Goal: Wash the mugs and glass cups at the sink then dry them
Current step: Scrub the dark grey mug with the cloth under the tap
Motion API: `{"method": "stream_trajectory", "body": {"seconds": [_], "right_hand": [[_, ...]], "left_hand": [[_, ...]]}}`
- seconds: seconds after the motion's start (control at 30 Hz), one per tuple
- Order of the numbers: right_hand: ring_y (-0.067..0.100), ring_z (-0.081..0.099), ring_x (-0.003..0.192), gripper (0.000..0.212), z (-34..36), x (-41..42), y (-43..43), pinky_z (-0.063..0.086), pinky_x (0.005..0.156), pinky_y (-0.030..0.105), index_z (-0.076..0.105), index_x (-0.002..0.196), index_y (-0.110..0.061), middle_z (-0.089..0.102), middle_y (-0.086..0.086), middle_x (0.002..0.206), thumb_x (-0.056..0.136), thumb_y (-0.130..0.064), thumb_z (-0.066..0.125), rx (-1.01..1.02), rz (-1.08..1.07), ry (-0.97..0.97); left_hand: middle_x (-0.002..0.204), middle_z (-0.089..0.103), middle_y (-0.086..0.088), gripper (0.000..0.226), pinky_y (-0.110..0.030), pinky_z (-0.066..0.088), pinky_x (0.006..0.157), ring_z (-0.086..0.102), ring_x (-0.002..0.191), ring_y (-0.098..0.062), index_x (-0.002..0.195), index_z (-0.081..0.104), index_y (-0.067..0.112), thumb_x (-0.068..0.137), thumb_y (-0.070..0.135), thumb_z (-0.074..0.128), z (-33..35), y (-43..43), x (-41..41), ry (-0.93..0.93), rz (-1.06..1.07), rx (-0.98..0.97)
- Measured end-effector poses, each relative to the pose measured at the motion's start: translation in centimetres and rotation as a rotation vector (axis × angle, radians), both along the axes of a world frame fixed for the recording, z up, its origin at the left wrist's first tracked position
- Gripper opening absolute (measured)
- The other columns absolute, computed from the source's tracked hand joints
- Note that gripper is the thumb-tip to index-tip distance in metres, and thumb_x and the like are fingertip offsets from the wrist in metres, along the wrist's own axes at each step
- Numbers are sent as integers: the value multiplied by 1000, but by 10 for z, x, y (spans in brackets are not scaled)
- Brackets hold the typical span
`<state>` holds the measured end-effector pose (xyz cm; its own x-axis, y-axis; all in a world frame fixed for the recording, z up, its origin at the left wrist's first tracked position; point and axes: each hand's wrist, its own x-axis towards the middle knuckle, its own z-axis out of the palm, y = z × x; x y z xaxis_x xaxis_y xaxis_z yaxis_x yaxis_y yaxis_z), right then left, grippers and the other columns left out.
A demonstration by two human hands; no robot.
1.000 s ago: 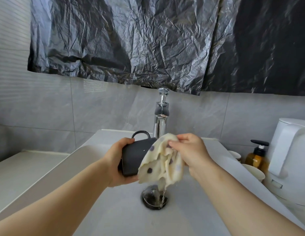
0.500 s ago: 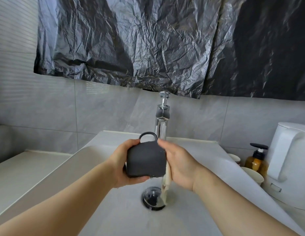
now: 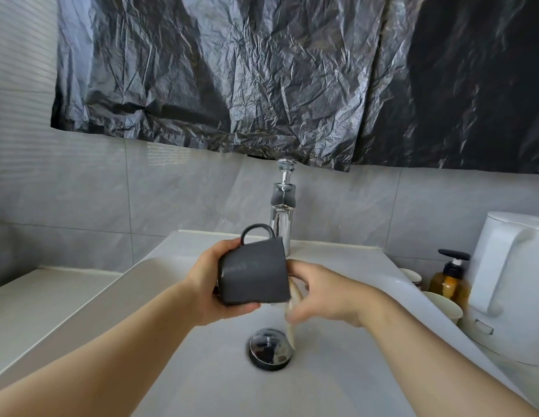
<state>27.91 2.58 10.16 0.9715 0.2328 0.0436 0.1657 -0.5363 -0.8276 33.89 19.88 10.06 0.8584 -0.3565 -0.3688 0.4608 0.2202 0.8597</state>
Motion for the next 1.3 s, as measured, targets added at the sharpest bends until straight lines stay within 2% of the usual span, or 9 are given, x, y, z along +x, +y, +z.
{"method": "stream_trajectory", "body": {"seconds": [0.1, 0.33, 0.47, 0.6, 0.77, 1.03, 1.1, 1.2, 1.3], "right_hand": [[9, 58, 84, 71, -1, -2, 2, 53, 73, 23, 50, 121, -35, 58, -10, 92, 72, 16, 59, -62, -82, -47], [19, 58, 65, 28, 5, 9, -2, 53, 59, 27, 52, 81, -15, 60, 13, 83, 79, 13, 55, 424, -452, -238], [18, 59, 74, 24, 5, 4, 13, 48, 68, 27, 59, 96, -8, 62, 11, 89, 88, 1, 38, 690, -120, -4], [20, 60, 94, 54, 7, -3, 12, 51, 75, 26, 57, 116, -11, 64, 8, 105, 62, -13, 55, 510, 161, 28], [-2, 64, 93, 53, 0, -7, 25, 48, 78, 13, 58, 109, -28, 67, -11, 102, 68, 3, 71, 177, 117, -29], [17, 60, 66, 35, 4, 0, 21, 42, 53, 24, 66, 90, -16, 66, 3, 75, 57, -21, 59, 654, 5, 261], [20, 62, 73, 42, 0, 0, 19, 45, 60, 27, 67, 94, -14, 67, 6, 82, 53, -21, 63, 705, 47, 265], [20, 61, 93, 55, -2, -1, 23, 43, 79, 29, 63, 108, -14, 66, 8, 101, 53, -16, 67, 485, 124, 131], [1, 64, 86, 44, -2, 0, 30, 47, 72, 14, 61, 103, -24, 68, -7, 94, 66, -1, 68, 242, 60, 14]], "left_hand": [[88, 62, -14, 34, -36, 56, 47, 61, 79, -32, 88, 60, 14, 76, 46, 66, 1, 1, 0, 16, 3, -7], [89, 59, -15, 36, -38, 57, 47, 60, 76, -33, 88, 58, 13, 74, 45, 69, 0, 0, 0, 48, 17, -2], [83, 61, -14, 35, -36, 56, 47, 60, 74, -32, 87, 59, 12, 77, 46, 66, 1, -4, -4, 27, -21, 11], [78, 65, -13, 38, -32, 55, 46, 62, 72, -32, 86, 61, 12, 79, 50, 60, 1, 1, 0, 14, -41, 0], [63, 68, -10, 34, -33, 53, 48, 65, 59, -28, 84, 63, 14, 79, 47, 61, 3, -5, -7, -49, -100, 52], [57, 68, -5, 31, -37, 54, 53, 65, 60, -27, 80, 66, 16, 85, 45, 56, 2, -11, -14, -282, -61, 133], [61, 69, -6, 30, -38, 55, 55, 65, 62, -28, 81, 67, 16, 85, 45, 56, 1, -12, -15, -270, -59, 141], [72, 65, -11, 29, -40, 53, 59, 62, 68, -29, 82, 63, 15, 84, 43, 58, 3, -11, -14, -168, -10, 84], [77, 63, -12, 28, -40, 51, 58, 61, 70, -30, 83, 61, 14, 81, 42, 61, 5, -7, -11, -46, 34, 13]]}}
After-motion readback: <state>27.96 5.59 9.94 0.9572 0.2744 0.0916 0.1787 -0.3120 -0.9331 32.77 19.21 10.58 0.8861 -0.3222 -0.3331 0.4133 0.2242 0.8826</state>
